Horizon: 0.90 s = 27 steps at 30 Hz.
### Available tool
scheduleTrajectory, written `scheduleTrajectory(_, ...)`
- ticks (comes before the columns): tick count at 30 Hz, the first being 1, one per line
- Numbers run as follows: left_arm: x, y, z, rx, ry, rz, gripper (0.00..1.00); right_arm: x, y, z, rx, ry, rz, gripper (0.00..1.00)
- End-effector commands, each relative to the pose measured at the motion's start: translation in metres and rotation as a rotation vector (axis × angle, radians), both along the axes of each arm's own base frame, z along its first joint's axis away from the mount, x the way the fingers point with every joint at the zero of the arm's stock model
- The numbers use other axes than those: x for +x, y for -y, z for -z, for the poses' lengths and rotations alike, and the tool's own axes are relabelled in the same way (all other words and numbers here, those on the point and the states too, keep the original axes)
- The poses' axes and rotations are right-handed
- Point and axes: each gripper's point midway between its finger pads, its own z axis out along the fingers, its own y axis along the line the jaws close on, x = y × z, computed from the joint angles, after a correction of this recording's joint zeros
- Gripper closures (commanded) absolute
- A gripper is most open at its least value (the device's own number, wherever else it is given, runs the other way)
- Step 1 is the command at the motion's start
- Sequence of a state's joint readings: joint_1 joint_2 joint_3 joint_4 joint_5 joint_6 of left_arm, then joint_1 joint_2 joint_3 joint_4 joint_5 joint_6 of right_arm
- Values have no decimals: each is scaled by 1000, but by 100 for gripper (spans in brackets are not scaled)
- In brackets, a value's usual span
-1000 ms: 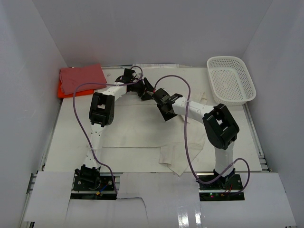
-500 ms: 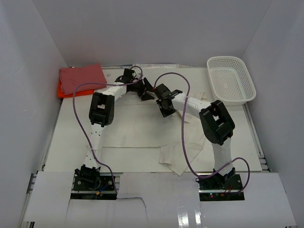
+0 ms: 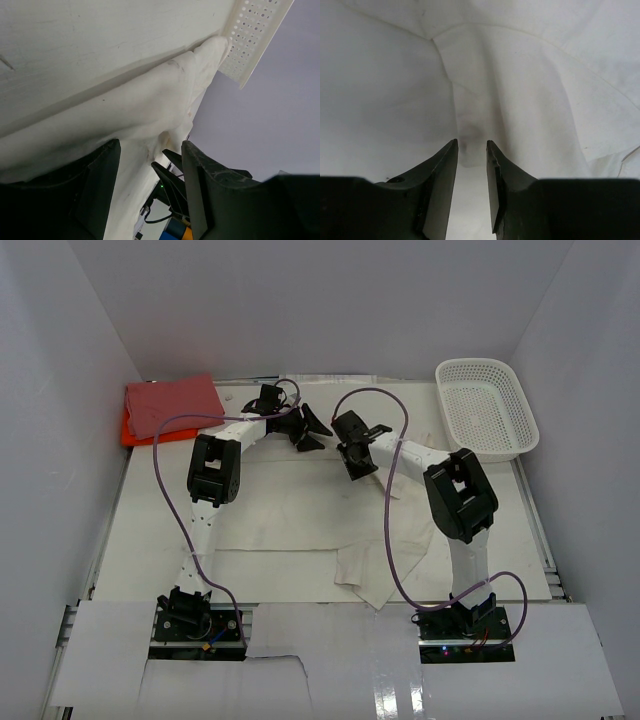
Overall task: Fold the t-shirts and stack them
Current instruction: Fold the flattened tshirt in 1/3 of the way
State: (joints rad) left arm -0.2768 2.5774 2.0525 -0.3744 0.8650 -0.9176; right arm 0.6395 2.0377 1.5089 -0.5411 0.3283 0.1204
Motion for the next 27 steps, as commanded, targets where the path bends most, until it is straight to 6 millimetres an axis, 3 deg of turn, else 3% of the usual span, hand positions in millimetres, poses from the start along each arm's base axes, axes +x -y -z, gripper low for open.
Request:
scheduleTrajectory(1,4,-16,30,78,-38,-44,36,2,1,5,19,-9,0,64)
scheduleTrajectory(12,5,-17,31,78,-41,-46,36,-8,-2,11,63,-54,-9,63)
scheduleTrajectory(14,4,-17,31,80,-42,-47,36,-8,-1,13,67,-63,-8,67)
scheduleTrajectory(19,4,-16,32,79,-44,-45,36,-7,1,12,73,-68,-2,91)
scheduleTrajectory(27,5,-18,31,77,-41,-47,36,-5,-6,-9,104,-69,-14,92)
